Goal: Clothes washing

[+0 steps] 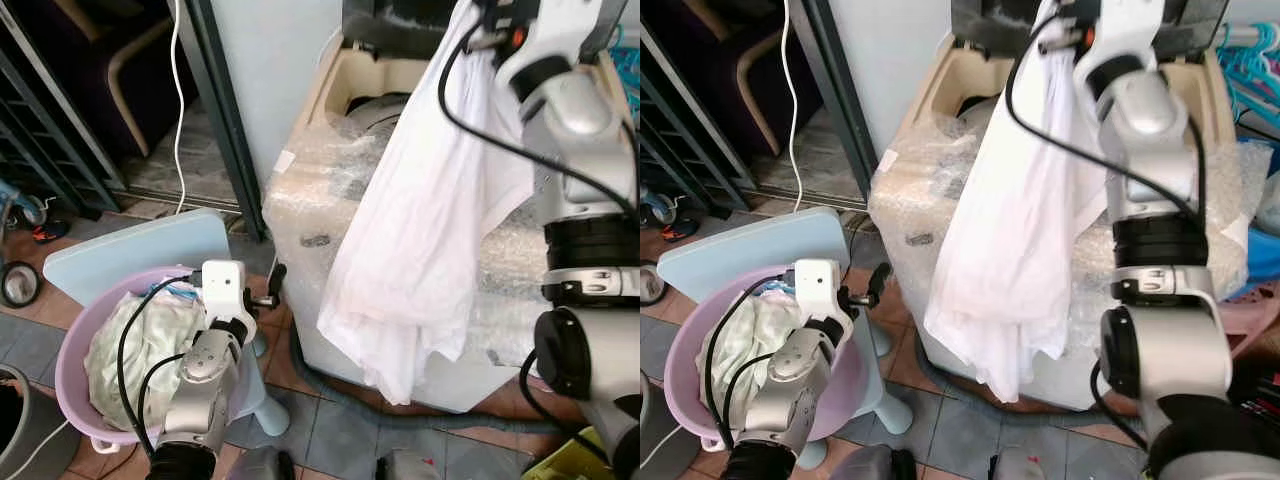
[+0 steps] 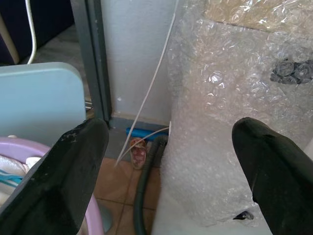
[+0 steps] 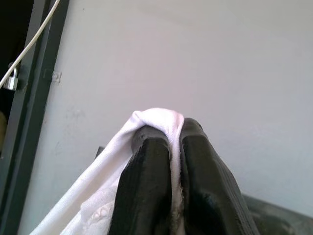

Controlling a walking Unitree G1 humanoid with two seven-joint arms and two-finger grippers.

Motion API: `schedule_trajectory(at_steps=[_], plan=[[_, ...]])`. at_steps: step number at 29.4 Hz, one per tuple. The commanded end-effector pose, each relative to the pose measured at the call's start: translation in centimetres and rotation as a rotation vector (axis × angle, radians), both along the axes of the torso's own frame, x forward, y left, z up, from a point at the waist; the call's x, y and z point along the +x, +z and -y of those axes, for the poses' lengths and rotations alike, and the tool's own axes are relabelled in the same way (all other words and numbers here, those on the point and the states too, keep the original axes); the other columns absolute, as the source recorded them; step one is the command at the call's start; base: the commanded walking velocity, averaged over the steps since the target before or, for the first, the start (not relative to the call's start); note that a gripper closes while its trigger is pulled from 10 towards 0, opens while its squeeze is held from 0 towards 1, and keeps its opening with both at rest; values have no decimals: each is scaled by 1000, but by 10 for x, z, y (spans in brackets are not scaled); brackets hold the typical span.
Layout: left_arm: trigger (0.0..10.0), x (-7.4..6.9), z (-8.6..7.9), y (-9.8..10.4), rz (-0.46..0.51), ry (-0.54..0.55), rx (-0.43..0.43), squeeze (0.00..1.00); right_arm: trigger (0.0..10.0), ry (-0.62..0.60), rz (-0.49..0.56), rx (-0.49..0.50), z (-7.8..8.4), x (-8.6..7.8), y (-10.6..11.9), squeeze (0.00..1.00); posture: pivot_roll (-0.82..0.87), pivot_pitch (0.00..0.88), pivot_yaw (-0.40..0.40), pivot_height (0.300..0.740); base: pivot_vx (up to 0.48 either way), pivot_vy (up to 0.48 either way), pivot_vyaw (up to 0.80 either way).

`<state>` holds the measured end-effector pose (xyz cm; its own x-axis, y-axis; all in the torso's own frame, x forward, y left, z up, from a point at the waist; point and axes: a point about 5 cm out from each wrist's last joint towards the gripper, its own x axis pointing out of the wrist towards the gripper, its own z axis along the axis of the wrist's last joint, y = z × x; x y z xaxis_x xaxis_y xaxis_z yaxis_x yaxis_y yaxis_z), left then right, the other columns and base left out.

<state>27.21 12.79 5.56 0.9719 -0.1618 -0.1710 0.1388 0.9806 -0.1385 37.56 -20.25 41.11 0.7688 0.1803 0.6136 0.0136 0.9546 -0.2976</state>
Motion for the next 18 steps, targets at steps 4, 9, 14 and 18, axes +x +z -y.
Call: schedule_trajectory(at_steps=[4,9,14,18], plan=[[10000,-4,-5,0,3,22,19,0,10000,-164,181,-95,19,-16,63,0,-99,65,32,740,0,0,0],[10000,-4,-10,1,12,53,33,0,10000,-266,333,-163,23,-43,121,0,-94,69,22,740,0,0,0],[10000,-5,-8,1,14,63,30,0,10000,-225,268,-235,17,-29,104,0,-85,77,13,740,0,0,0],[10000,-8,-5,0,10,65,27,0,10000,-172,45,-313,15,7,34,0,-78,85,16,740,0,0,0]])
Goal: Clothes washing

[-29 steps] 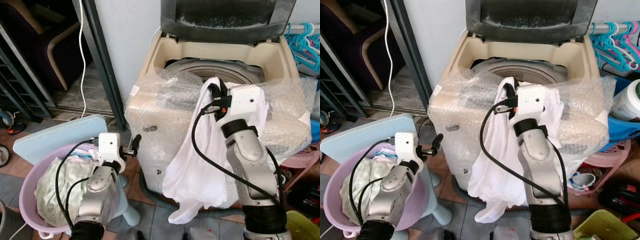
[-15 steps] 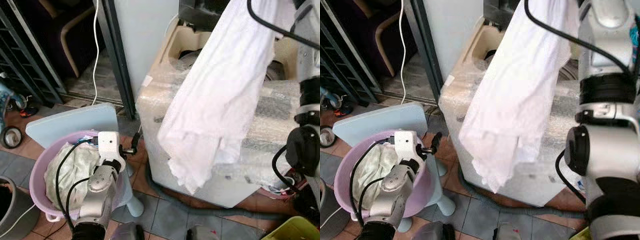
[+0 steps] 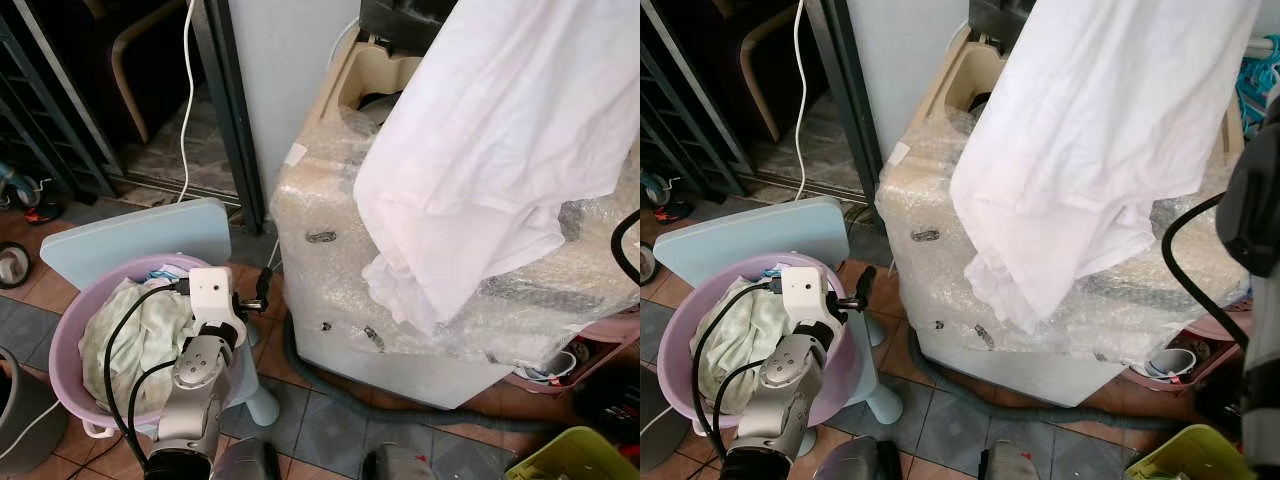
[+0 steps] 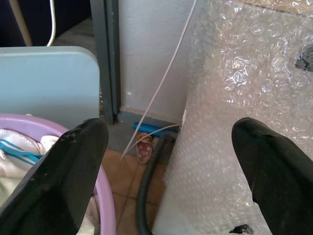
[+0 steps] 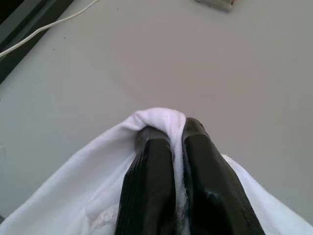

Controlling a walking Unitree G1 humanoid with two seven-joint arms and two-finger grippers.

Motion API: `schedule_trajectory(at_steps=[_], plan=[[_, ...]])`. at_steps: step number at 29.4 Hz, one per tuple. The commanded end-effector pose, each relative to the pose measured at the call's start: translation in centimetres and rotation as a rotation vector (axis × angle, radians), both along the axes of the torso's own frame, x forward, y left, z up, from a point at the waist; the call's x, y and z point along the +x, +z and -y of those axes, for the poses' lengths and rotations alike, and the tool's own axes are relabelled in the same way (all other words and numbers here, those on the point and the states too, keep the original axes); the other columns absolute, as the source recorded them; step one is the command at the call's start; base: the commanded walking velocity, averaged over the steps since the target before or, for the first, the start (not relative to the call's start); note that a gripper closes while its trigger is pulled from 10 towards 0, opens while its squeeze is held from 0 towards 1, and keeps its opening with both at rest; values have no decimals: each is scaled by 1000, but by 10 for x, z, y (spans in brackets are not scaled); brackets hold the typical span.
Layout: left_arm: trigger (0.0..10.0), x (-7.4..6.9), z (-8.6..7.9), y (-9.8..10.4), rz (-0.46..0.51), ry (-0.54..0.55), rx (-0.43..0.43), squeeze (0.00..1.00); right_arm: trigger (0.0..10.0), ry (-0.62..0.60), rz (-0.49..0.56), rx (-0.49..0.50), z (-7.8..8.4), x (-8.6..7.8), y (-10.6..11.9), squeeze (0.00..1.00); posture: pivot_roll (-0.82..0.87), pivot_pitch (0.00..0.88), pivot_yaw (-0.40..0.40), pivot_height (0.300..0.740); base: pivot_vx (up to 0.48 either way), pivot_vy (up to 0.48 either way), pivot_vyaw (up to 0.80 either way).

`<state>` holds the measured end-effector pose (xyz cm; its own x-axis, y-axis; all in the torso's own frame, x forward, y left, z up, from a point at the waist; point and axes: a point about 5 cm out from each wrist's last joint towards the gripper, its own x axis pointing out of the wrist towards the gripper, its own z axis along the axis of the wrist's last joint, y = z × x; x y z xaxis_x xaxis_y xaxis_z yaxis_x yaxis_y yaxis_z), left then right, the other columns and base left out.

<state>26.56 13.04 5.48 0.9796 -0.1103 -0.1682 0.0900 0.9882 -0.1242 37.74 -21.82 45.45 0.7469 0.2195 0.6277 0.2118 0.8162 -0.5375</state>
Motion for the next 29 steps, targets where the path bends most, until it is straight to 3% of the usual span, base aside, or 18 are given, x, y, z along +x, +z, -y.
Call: schedule_trajectory(at_steps=[1,6,7,11,12,13,15,19,21,22,27,29], plan=[[10000,-3,-3,1,4,12,14,0,10000,28,-174,-29,0,17,-48,0,-73,89,16,740,0,0,0],[10000,-2,-7,1,3,12,21,0,10000,72,-387,-27,-1,30,-111,0,-72,93,22,740,0,0,0],[10000,-2,-8,1,2,12,24,0,10000,103,-477,-41,-3,32,-135,0,-75,92,25,740,0,0,0],[10000,-1,-7,1,1,6,24,0,10000,142,-586,-47,-4,33,-158,0,-82,88,28,740,0,0,0],[10000,-1,-5,1,0,-1,22,0,10000,158,-628,-54,-4,32,-167,102,-83,87,29,740,0,0,0],[10000,-1,-4,1,-1,-6,20,0,10000,169,-673,-62,-3,32,-175,1000,-84,86,31,740,0,0,0],[10000,0,-1,2,-1,-16,15,0,10000,201,-780,-121,-1,29,-195,1000,-86,83,32,740,0,0,0],[10000,1,0,2,-2,-21,14,0,10000,266,-812,-297,-1,19,-206,1000,-89,80,38,740,0,0,0],[10000,2,-1,1,-3,-23,16,0,10000,342,-770,-353,-4,13,-203,1000,-95,77,41,740,0,0,0],[10000,3,-2,1,-3,-26,20,0,10000,402,-658,-365,-8,6,-186,1000,-98,75,45,740,0,0,0],[10000,5,-2,3,0,-28,21,0,10000,415,-520,-248,-4,0,-158,1000,-104,75,49,740,0,0,0],[10000,5,-1,3,0,-31,19,0,10000,407,-474,-187,7,-8,-148,1000,-106,74,51,740,0,0,0]])
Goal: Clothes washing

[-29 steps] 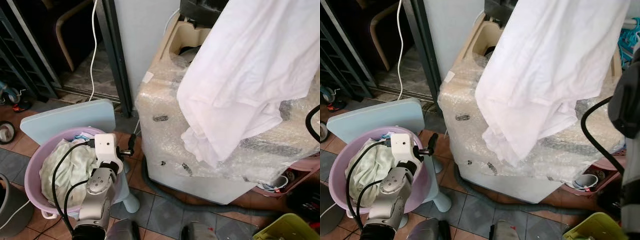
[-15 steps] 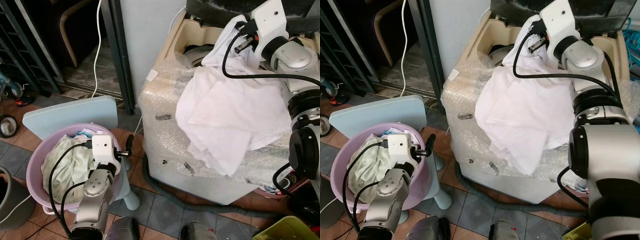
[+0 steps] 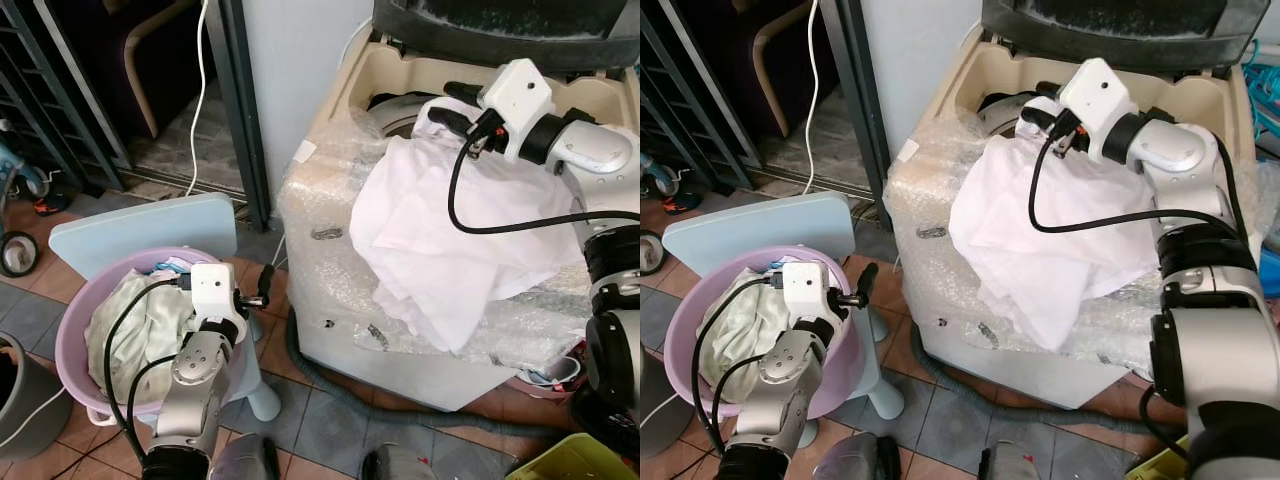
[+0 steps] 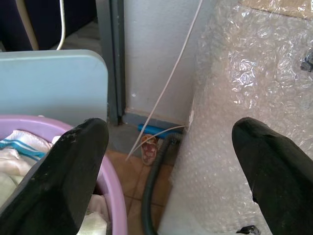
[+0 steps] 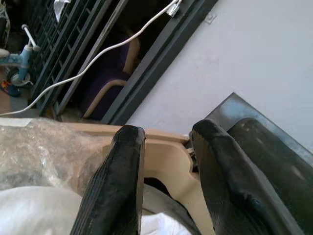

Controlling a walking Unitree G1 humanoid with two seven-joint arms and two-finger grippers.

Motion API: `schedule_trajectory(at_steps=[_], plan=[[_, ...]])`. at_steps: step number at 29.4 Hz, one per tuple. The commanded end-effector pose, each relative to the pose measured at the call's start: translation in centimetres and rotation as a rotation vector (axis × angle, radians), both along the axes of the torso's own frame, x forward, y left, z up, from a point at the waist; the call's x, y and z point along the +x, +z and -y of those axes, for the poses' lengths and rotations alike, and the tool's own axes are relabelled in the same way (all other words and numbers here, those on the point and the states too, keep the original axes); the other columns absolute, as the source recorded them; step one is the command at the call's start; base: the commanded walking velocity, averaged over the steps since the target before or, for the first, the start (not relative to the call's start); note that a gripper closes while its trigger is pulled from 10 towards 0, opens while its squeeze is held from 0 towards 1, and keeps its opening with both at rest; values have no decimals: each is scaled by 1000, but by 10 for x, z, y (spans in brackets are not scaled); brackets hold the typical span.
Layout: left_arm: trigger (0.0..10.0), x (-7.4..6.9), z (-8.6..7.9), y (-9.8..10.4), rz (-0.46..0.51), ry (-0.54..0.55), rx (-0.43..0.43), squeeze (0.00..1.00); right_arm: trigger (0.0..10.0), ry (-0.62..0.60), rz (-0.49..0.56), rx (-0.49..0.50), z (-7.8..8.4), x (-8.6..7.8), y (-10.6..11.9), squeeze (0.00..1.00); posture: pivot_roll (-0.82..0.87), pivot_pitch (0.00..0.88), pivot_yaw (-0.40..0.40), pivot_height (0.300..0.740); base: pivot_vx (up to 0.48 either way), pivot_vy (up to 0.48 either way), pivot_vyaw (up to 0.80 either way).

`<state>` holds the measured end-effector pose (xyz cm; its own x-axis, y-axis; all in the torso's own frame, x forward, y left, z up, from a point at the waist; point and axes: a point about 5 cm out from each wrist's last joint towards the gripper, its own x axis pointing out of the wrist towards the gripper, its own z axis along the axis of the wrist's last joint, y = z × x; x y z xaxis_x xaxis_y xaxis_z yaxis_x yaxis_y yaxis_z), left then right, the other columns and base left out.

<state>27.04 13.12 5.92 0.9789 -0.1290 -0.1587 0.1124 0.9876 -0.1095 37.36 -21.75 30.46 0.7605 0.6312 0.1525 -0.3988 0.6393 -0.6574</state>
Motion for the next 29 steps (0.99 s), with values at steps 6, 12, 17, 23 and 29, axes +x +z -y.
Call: schedule_trajectory(at_steps=[6,12,17,23,29], plan=[[10000,0,-2,-2,-12,-10,7,0,10000,46,-116,-47,19,-22,-8,1000,-105,74,54,740,0,0,0],[10000,0,-4,-3,-15,-9,10,0,10000,138,-375,-170,29,-46,-40,1000,-111,73,59,740,0,0,0],[10000,2,0,-2,-14,-18,7,0,10000,84,-443,-200,32,-48,-75,1000,-110,72,65,740,0,0,0],[10000,2,-1,-1,-13,-22,8,0,9882,-9,-597,-270,39,-52,-126,0,-99,71,63,740,0,0,0],[10000,1,-5,-2,-15,-13,15,0,0,-199,-529,-129,40,-33,-125,0,-92,70,61,740,0,0,0]])
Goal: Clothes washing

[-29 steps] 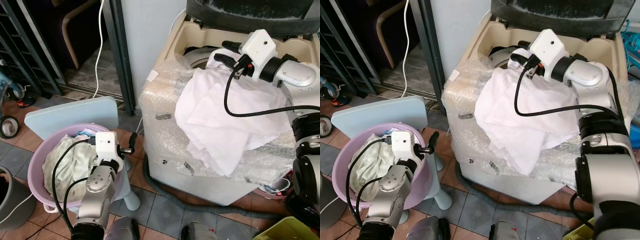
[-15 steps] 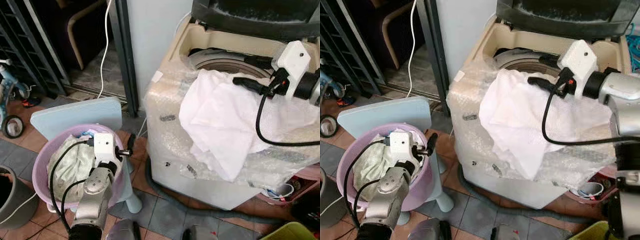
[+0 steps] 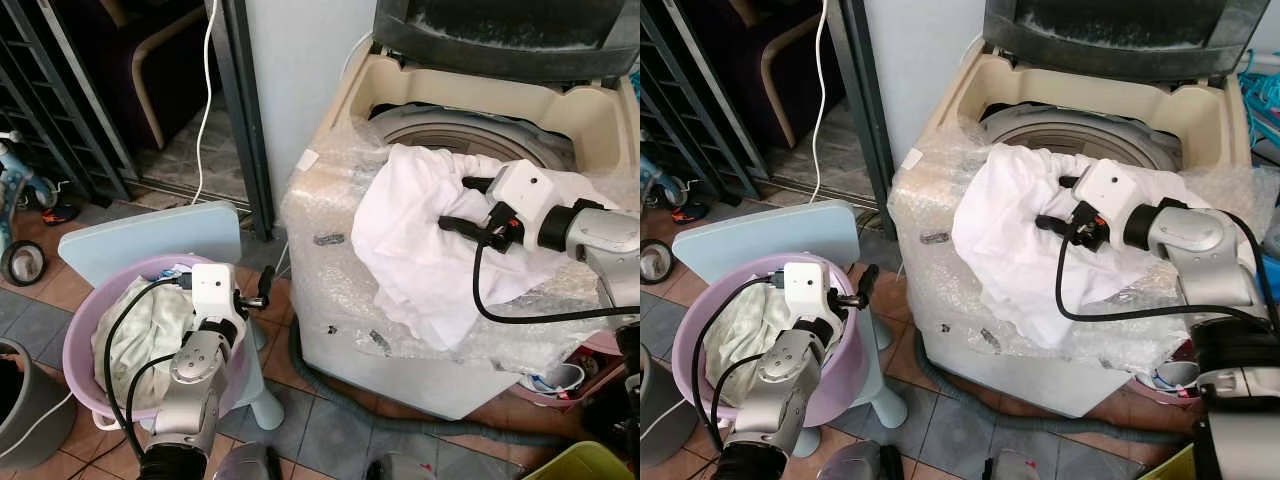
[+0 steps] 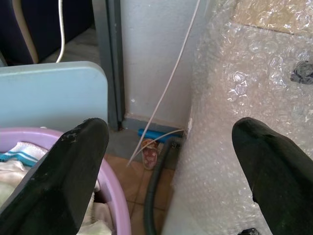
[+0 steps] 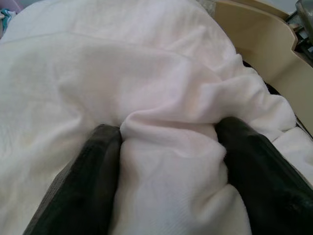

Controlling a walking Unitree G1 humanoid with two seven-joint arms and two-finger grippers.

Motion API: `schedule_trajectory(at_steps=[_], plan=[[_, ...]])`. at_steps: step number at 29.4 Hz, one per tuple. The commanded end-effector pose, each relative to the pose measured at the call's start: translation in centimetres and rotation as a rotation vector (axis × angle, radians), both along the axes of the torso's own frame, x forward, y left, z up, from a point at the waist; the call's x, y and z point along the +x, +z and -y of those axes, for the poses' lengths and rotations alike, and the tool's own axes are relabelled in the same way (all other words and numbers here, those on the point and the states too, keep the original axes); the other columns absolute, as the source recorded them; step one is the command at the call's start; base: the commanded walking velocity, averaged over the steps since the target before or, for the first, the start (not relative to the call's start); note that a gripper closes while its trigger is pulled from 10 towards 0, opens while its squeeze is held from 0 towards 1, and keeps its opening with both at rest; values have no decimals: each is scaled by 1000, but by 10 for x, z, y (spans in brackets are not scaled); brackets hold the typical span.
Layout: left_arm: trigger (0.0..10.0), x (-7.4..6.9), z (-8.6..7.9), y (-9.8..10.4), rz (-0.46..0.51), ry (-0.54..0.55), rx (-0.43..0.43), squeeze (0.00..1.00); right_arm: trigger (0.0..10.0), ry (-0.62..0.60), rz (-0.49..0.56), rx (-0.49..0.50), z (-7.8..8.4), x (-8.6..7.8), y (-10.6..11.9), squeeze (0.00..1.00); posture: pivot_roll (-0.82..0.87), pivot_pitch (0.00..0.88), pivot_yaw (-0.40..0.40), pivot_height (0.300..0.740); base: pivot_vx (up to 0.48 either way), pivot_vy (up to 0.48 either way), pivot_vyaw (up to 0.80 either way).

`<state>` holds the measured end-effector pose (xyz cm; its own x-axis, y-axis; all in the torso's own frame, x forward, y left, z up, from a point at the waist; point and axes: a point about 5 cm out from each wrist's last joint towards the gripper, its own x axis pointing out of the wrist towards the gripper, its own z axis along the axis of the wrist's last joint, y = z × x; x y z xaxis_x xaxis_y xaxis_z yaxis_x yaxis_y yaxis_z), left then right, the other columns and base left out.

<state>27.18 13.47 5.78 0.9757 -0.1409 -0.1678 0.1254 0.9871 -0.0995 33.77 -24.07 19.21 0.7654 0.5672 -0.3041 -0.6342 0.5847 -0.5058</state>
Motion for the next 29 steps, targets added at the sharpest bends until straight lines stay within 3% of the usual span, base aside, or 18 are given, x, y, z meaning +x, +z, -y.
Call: schedule_trajectory(at_steps=[1,4,5,7,9,13,17,18,22,23,24,29], plan=[[10000,-1,-1,-1,-7,2,3,0,0,-177,-27,19,19,7,-9,0,-92,70,61,740,0,0,0],[10000,-1,-1,-1,-8,2,2,0,0,-260,18,70,24,14,-2,0,-93,69,60,740,0,0,0],[10000,-2,-1,-1,-7,1,2,0,0,-387,58,138,36,22,8,0,-93,69,58,740,0,0,0],[10000,-1,0,-1,-6,2,1,0,0,-469,75,189,43,25,13,0,-93,69,57,740,0,0,0],[10000,-1,-1,0,-4,5,1,0,0,-539,74,321,52,28,23,0,-94,69,57,740,0,0,0],[10000,0,-1,0,-4,6,1,0,0,-614,85,438,59,33,34,0,-94,69,55,740,0,0,0],[10000,-1,0,0,-5,5,2,0,0,-671,110,492,62,37,42,0,-94,68,54,740,0,0,0],[10000,0,0,-1,-5,6,3,0,0,-726,203,531,65,41,57,0,-94,70,53,740,0,0,0],[10000,0,0,0,-5,6,2,0,0,-734,290,616,63,44,75,0,-95,70,54,740,0,0,0],[10000,0,0,-1,-5,6,2,0,0,-668,411,788,53,48,110,0,-95,71,56,740,0,0,0],[10000,0,0,-1,-6,5,3,0,0,-588,483,895,42,49,135,0,-95,71,56,740,0,0,0],[10000,0,1,-1,-5,4,3,0,0,-472,520,893,25,51,158,0,-92,70,50,740,0,0,0]])
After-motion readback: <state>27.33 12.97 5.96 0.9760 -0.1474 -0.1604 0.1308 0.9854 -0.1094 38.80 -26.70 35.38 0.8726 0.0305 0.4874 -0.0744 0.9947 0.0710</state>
